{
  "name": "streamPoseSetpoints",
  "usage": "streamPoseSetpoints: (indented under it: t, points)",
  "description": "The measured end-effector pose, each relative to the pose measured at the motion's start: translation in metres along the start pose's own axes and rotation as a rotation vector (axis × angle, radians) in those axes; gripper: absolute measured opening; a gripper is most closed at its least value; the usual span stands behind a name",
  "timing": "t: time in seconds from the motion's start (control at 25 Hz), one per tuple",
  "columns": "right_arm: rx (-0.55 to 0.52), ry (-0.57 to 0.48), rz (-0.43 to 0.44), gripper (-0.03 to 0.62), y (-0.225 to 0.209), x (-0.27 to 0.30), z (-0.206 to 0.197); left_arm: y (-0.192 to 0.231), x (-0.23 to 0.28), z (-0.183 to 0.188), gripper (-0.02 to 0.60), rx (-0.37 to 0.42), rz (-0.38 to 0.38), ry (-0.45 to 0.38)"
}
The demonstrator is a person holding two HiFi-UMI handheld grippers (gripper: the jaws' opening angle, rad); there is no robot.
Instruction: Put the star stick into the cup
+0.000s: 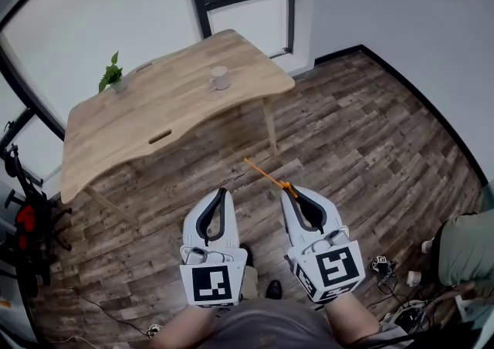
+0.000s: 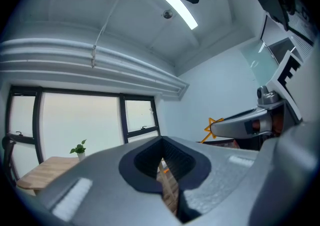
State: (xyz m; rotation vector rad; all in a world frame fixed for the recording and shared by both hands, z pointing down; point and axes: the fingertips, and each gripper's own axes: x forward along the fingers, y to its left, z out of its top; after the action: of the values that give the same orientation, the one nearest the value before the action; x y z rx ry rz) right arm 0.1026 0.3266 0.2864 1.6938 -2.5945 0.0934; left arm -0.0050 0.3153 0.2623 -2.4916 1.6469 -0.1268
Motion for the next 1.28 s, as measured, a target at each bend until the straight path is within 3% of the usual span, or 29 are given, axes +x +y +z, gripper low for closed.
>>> streamPoseSetpoints:
  t: [0.36,0.84,1.28]
  points:
    - [0.008,0.026,0.005,0.046,-0.029,0.102,-0.002,0.052,0.088,-0.024,0.000,-0.018,0.009,-0.001]
    - [-0.034,0.026,-0.002,0.046,-0.054,0.250,0.022,0.144,0.212,-0.026,0.000,-0.014,0.005,-0.042]
    - [-0.065,0.022,-0.026,0.046,-0.070,0.322,0.035,0.190,0.275,-0.039,0.000,-0.035,-0.010,-0.044]
